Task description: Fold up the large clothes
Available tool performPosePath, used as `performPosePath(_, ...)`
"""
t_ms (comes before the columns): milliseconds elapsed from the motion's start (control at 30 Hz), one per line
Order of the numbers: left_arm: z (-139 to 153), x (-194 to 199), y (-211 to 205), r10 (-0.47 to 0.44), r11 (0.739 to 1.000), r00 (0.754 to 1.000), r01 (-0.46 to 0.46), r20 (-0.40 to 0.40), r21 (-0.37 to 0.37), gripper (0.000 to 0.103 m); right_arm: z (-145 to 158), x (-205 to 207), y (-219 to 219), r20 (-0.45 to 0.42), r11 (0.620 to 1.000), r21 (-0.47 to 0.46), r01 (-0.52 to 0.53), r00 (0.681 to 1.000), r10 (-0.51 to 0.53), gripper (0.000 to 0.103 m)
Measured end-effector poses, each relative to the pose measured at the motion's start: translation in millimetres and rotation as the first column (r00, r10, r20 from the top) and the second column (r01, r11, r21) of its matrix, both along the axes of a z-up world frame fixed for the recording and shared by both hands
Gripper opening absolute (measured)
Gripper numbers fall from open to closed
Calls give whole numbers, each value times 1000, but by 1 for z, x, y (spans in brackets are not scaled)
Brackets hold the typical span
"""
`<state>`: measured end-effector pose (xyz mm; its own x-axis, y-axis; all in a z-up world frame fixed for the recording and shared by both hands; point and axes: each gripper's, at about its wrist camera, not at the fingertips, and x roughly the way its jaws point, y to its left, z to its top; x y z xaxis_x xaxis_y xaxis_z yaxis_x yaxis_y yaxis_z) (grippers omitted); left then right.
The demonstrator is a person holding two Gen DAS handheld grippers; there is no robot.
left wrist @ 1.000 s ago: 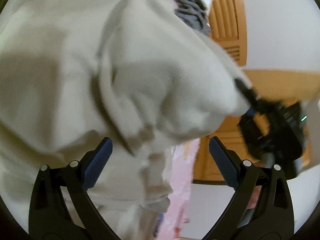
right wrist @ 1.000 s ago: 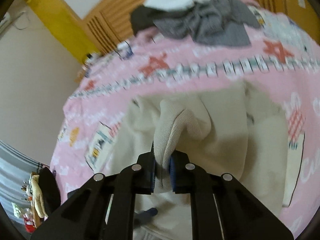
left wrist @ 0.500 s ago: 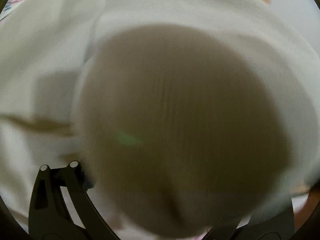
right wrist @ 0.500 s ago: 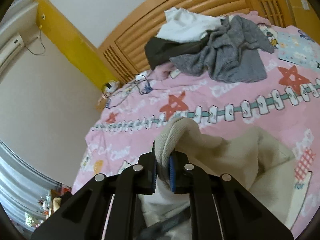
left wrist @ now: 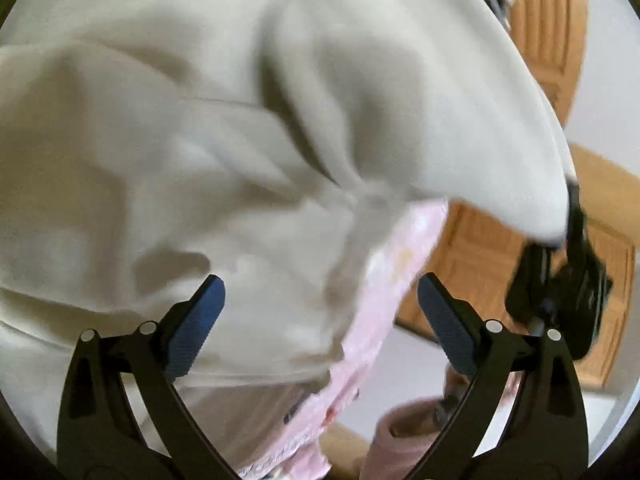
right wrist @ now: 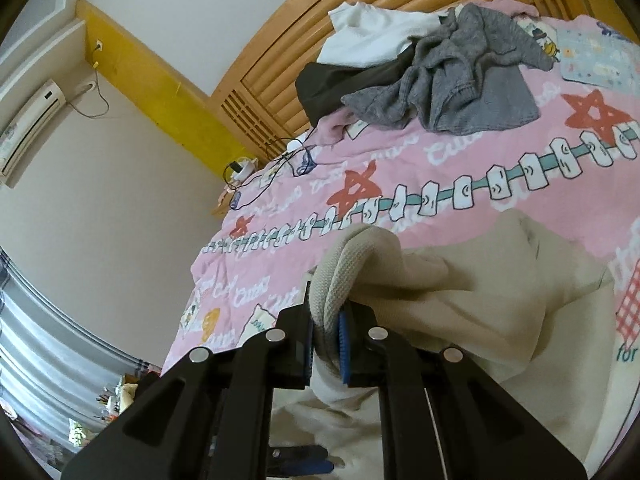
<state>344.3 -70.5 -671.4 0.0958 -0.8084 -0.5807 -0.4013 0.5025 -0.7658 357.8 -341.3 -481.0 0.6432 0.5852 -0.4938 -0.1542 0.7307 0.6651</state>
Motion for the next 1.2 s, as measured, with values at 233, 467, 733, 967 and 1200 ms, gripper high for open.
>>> performPosePath(233, -16, 61, 16, 151, 985, 978, -162, -142, -62, 93, 10, -20, -10, 13, 999, -33, 12, 1000, -11, 10)
performPosePath(467, 18, 110, 47, 162, 986, 984, -164, -77, -19, 92, -14, -53, 8, -21, 995, -36, -96, 995, 95, 11)
performPosePath(733, -5, 40, 63, 158, 974, 948, -196, -278, -116, 92, -109, -92, 84, -201, 933, -303, -193, 970, 136, 13)
performPosePath(967, 26, 14, 101, 199, 977, 970, -207, -136, -47, 92, -128, -120, 99, -233, 914, -350, -206, 964, 128, 56)
performPosePath(1200, 56, 10, 60, 11, 989, 996, -24, 91, 146, 93, -80, -126, 46, -194, 969, -249, -5, 980, -45, 67)
